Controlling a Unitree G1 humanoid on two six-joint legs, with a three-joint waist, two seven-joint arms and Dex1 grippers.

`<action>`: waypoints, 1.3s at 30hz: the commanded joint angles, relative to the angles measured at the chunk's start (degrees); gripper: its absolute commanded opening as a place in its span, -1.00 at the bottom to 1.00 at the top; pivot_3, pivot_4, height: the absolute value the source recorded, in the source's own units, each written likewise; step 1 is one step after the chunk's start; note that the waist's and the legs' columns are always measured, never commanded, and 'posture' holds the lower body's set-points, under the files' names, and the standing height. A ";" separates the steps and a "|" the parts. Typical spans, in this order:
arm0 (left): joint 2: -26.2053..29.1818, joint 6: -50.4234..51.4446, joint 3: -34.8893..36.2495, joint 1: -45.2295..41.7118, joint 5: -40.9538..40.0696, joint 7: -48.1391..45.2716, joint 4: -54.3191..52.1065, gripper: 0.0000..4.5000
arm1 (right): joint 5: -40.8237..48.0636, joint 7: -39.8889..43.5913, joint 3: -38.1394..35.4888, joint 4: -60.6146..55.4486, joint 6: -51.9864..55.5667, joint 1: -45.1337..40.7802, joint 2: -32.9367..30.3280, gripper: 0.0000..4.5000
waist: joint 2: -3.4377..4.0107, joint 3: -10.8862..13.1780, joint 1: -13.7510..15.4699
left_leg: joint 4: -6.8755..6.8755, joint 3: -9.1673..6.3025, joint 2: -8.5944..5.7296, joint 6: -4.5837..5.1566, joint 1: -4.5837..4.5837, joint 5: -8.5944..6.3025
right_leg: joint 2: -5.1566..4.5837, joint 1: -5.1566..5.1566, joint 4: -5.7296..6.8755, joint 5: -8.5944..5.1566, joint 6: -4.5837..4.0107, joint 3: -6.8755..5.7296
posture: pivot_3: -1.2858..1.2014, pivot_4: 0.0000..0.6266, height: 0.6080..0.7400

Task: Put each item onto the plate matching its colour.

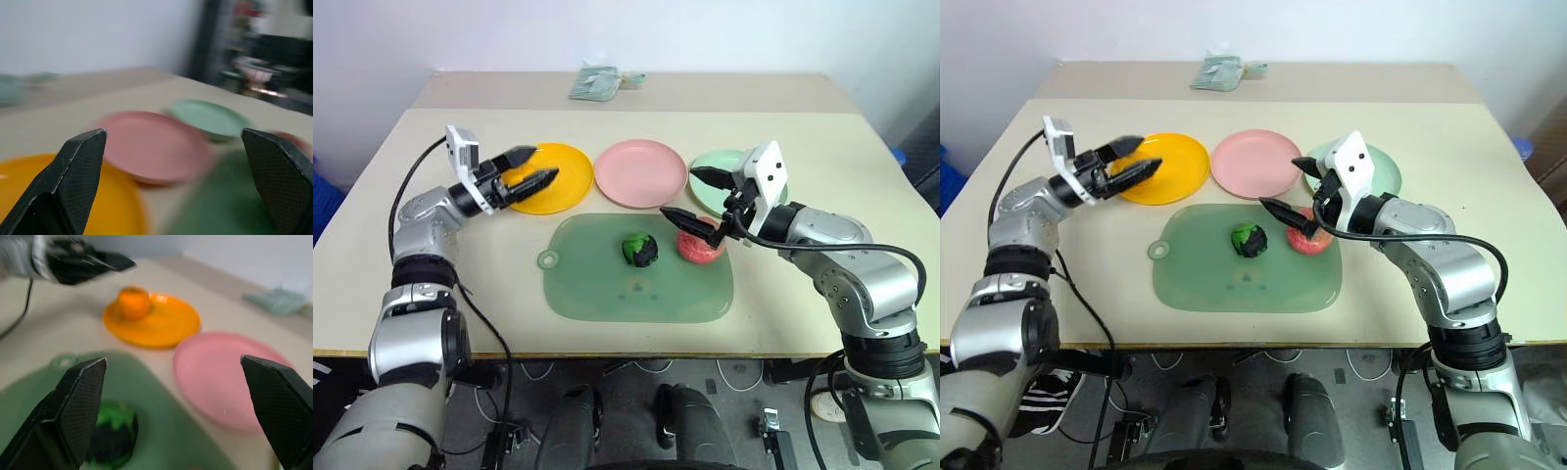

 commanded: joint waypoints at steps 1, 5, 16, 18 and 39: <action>5.64 8.77 -0.66 6.32 -3.86 -4.50 -15.10 0.98 | -1.49 -0.65 0.64 -0.70 0.31 -1.43 0.03 1.00 | 0.00 0.00 -0.55 | 0.00 -0.04 0.02 0.00 0.00 0.00 | 0.00 0.00 0.01 0.00 0.00 0.01 | 0.03 -0.52 1.00; 9.99 14.52 0.42 12.05 -6.81 -5.63 -23.28 0.98 | 1.27 1.11 1.38 -2.72 2.10 -1.69 1.52 1.00 | 0.02 0.01 -0.58 | -0.01 -0.30 0.04 0.00 0.00 0.00 | 0.00 -0.02 0.02 -0.01 -0.02 0.01 | 0.03 -0.52 1.00; 13.95 15.00 1.60 18.60 -8.06 -4.35 -31.05 0.98 | -10.33 0.46 15.56 3.95 -0.77 -4.39 5.87 1.00 | 0.03 0.01 -0.59 | -0.02 -0.28 0.02 0.00 -0.03 0.00 | -0.02 -0.06 -0.04 -0.10 -0.16 0.01 | 0.03 -0.52 1.00; 14.02 15.06 1.90 19.60 -8.59 -3.67 -32.12 0.98 | -11.89 0.64 16.79 5.74 -1.16 -4.50 6.46 1.00 | 0.03 0.01 -0.47 | -0.03 -0.28 0.02 0.00 -0.04 0.00 | -0.02 -0.06 -0.04 -0.10 -0.16 0.01 | 0.03 -0.52 1.00; 13.53 16.34 1.13 20.86 -11.09 0.51 -37.18 1.00 | -13.75 4.39 14.24 7.48 -0.50 -4.41 10.22 0.22 | 0.03 0.01 -0.49 | -0.03 -0.27 0.02 0.00 -0.04 0.00 | -0.02 -0.07 -0.04 -0.03 -0.04 0.01 | 0.03 -0.52 1.00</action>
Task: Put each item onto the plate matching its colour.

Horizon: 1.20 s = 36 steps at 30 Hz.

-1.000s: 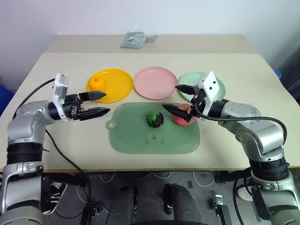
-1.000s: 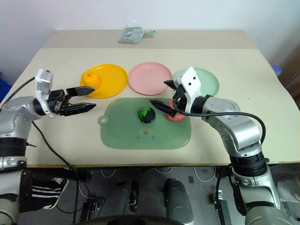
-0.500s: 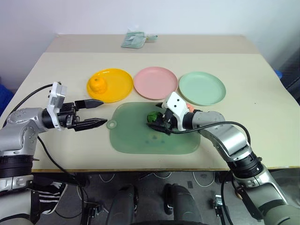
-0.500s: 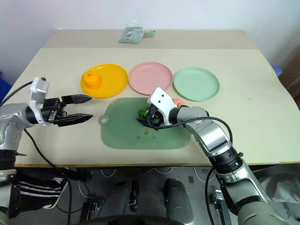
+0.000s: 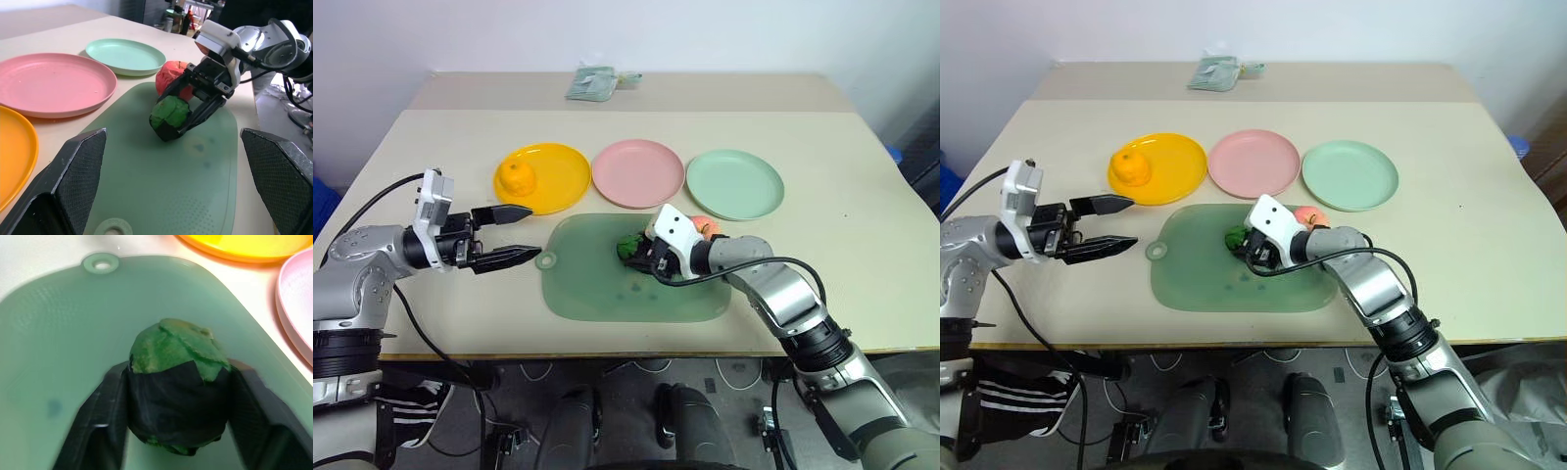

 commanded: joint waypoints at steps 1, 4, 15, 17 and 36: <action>0.09 0.04 0.81 -1.74 -1.46 0.81 -1.77 1.00 | 4.70 -0.66 -5.84 -4.40 2.31 -1.56 2.38 0.22 | 0.00 0.00 0.02 | 0.00 0.00 0.00 0.00 0.00 0.00 | 0.00 0.00 0.00 0.00 0.00 0.00 | 0.03 -0.52 1.00; -1.21 0.70 1.44 -3.12 -2.41 2.79 -1.70 1.00 | 9.84 -3.20 -13.04 -4.62 5.11 -4.34 5.90 0.22 | 0.00 0.00 0.05 | 0.00 -0.01 0.00 0.00 0.00 0.00 | 0.00 0.00 0.01 0.01 0.01 0.00 | 0.03 -0.52 1.00; -9.48 -0.60 -0.96 -9.37 0.96 17.48 0.00 1.00 | -4.27 -23.63 -22.88 26.79 -10.74 -17.29 2.74 0.22 | 0.00 0.00 0.01 | -0.09 0.17 -0.19 -0.03 0.00 0.02 | -0.01 0.04 0.00 0.03 0.04 0.00 | 0.03 -0.52 1.00; -10.37 -1.49 -1.73 -9.45 2.00 18.94 -0.46 1.00 | -6.09 -25.10 -22.90 32.39 -12.36 -17.70 1.70 0.22 | 0.00 0.00 -0.14 | -0.14 0.22 -0.18 -0.02 0.00 0.02 | -0.01 0.00 0.01 0.03 0.04 0.01 | 0.03 -0.52 1.00; -3.37 7.35 0.91 -3.70 -10.07 1.88 -2.36 1.00 | 17.80 2.64 -24.51 1.98 5.03 -3.80 -7.31 0.97 | 0.04 0.03 0.17 | -0.16 0.14 -0.01 0.03 0.00 -0.02 | -0.01 -0.04 -0.04 0.02 0.05 0.18 | 0.03 -0.52 1.00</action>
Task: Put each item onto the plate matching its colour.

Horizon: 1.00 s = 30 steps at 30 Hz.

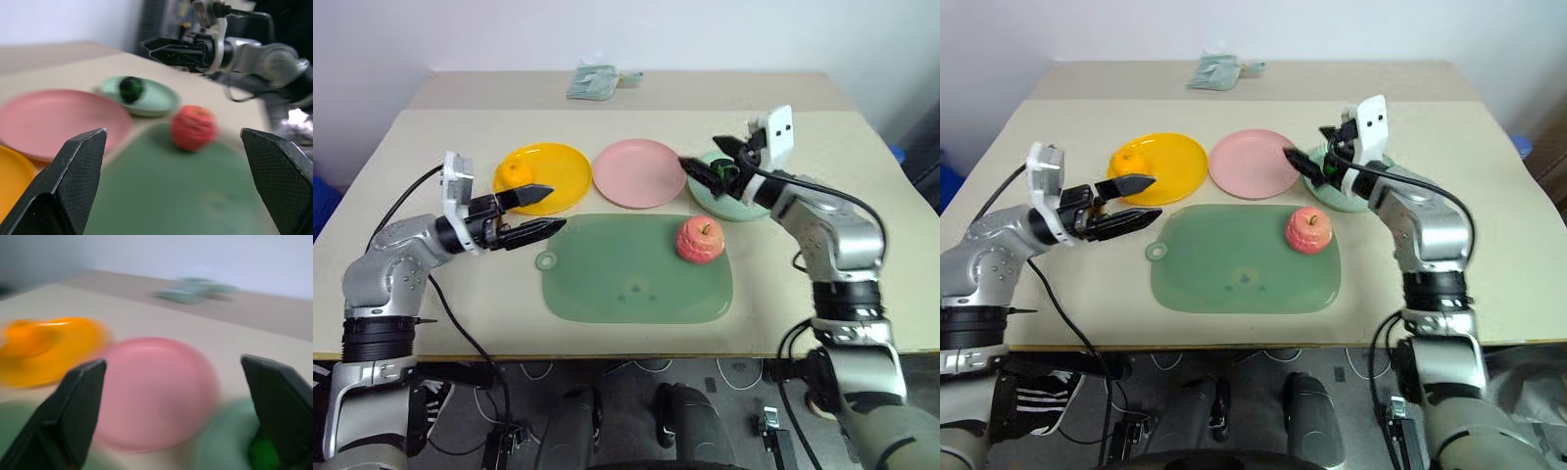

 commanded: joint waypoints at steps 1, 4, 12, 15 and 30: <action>2.46 1.87 1.25 0.24 -3.12 -4.99 -2.27 1.00 | 3.75 4.17 0.33 -6.87 5.89 2.53 -3.97 0.97 | 0.01 0.00 -0.15 | 0.03 0.01 0.00 0.00 0.01 0.00 | 0.00 0.01 -0.03 -0.01 -0.01 0.00 | 0.03 -0.52 1.00; 4.58 3.57 -0.43 1.06 -2.73 -7.87 -2.58 1.00 | -0.02 6.37 4.84 -8.66 5.78 6.25 -8.54 0.97 | 0.00 0.00 -0.26 | 0.11 0.05 0.02 0.00 0.04 0.00 | -0.01 0.01 -0.04 -0.11 -0.24 0.01 | 0.03 -0.52 1.00; 5.16 1.34 -2.38 1.23 0.18 -9.75 -2.04 1.00 | -5.96 5.65 9.89 -3.89 4.15 8.86 -10.16 0.97 | 0.00 0.00 -0.16 | 0.07 0.10 0.02 -0.01 -0.01 0.00 | 0.00 -0.09 -0.03 -0.11 -0.23 0.01 | 0.03 -0.52 1.00; 4.55 0.31 -2.01 0.83 0.86 -8.49 -1.87 1.00 | -7.08 6.15 10.93 -2.57 2.91 8.83 -9.50 0.97 | -0.06 -0.03 -0.15 | 0.09 0.10 0.01 -0.01 0.01 0.00 | 0.00 -0.04 -0.03 -0.11 -0.22 0.01 | 0.03 -0.52 1.00; -5.73 -3.30 -0.01 -4.10 9.32 21.00 0.25 1.00 | -17.70 -12.09 10.09 29.05 -21.86 -16.30 13.76 0.64 | -0.03 -0.02 -0.40 | 0.07 0.25 -0.06 -0.02 0.01 0.01 | 0.03 -0.07 0.09 0.03 0.00 0.03 | 0.03 -0.52 1.00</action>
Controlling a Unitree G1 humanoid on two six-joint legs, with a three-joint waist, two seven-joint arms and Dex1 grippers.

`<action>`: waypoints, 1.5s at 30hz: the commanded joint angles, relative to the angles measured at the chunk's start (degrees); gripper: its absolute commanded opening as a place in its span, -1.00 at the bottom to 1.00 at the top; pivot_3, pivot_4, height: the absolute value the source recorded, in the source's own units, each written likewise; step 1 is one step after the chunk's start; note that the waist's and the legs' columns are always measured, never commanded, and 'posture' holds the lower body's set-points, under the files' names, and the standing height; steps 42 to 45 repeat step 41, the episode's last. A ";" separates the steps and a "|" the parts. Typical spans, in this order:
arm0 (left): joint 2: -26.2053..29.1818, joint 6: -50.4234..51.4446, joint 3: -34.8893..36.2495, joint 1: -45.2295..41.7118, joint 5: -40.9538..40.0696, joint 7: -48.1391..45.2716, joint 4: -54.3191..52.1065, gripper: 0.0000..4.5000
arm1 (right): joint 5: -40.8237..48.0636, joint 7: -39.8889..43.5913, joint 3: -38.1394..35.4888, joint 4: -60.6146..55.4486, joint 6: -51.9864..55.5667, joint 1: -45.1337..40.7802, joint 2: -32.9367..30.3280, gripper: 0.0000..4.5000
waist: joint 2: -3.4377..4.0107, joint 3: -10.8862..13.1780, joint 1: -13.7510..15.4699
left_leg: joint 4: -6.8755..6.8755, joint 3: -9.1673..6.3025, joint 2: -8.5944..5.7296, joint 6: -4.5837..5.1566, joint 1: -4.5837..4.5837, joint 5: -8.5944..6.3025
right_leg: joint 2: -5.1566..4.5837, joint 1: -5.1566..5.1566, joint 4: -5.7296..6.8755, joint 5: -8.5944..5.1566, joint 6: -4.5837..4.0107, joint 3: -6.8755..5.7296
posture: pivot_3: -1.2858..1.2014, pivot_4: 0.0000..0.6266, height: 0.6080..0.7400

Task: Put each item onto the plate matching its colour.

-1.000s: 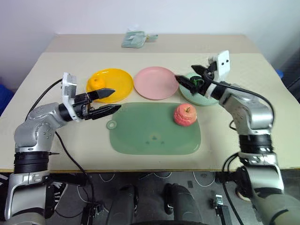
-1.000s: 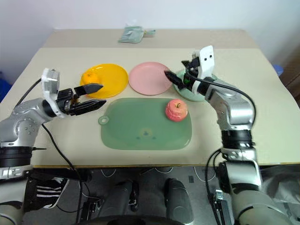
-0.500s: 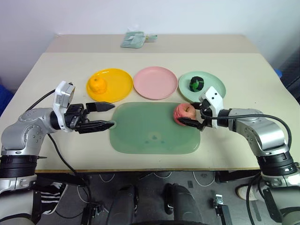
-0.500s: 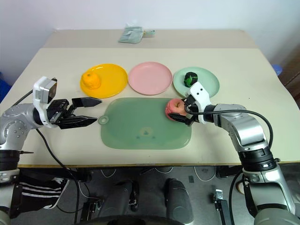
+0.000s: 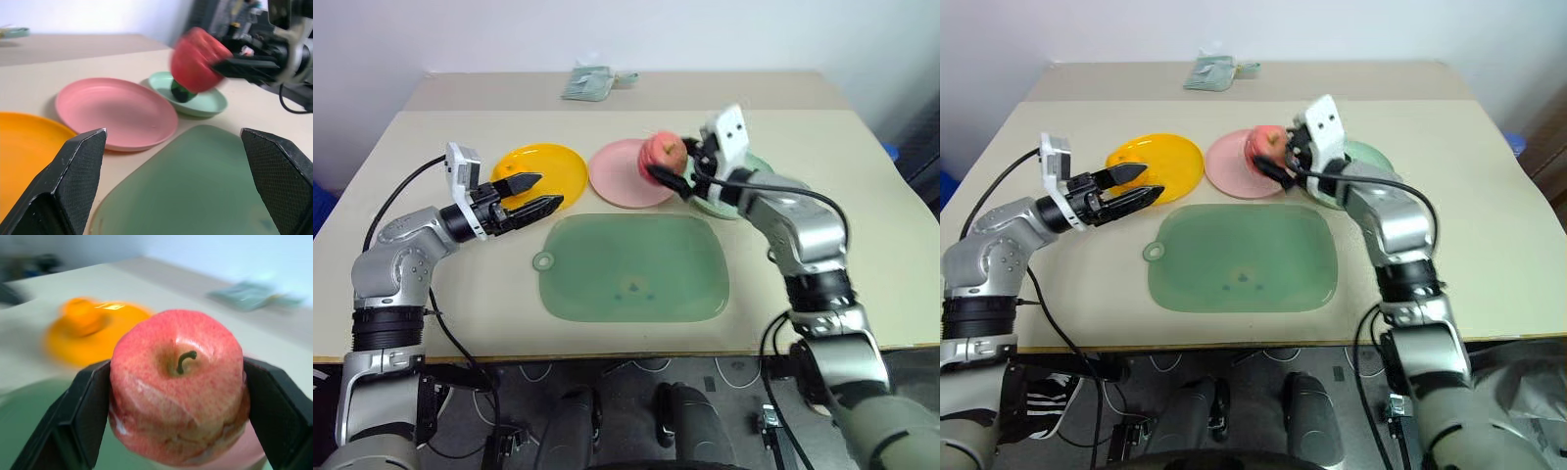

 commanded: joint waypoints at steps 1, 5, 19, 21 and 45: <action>-1.12 -1.17 0.49 0.33 1.65 4.54 -3.36 1.00 | -6.16 -4.37 1.74 15.23 -10.87 -5.91 3.51 0.64 | 0.00 0.00 0.18 | 0.00 0.04 0.00 -0.01 0.00 0.00 | -0.01 0.00 0.01 0.00 0.00 0.00 | 0.03 -0.52 1.00; -1.24 -0.32 0.11 1.06 1.93 6.39 -6.08 1.00 | -10.18 -7.69 2.46 28.44 -17.25 -11.45 6.21 0.64 | 0.03 0.02 0.03 | 0.00 0.07 0.01 -0.02 -0.04 0.01 | -0.02 -0.02 -0.01 0.00 -0.01 0.02 | 0.03 -0.52 1.00; 0.39 6.13 4.68 5.93 -15.38 -6.19 -15.12 1.00 | 13.32 20.49 -4.97 -15.30 -7.39 11.87 -2.86 0.98 | 0.02 0.01 0.61 | -0.06 -0.31 0.02 0.01 0.02 -0.01 | -0.04 0.15 -0.09 -0.02 0.03 -0.02 | 0.03 -0.52 1.00; 1.08 5.46 3.57 6.07 -14.56 -8.44 -13.89 1.00 | 18.89 26.02 -5.43 -27.02 -3.40 19.32 -8.41 0.98 | 0.04 0.02 0.95 | -0.04 -0.31 -0.01 0.01 0.00 -0.02 | -0.05 0.16 -0.12 -0.03 0.02 -0.02 | 0.03 -0.52 1.00; 1.07 -8.81 -3.03 1.17 -2.25 -22.88 3.97 1.00 | 19.17 27.91 -22.46 -49.08 2.25 50.51 -33.94 0.98 | 0.03 0.02 1.52 | 0.02 -0.11 0.13 0.05 0.00 -0.05 | 0.00 0.18 -0.55 -0.06 -0.31 0.00 | 0.03 -0.52 1.00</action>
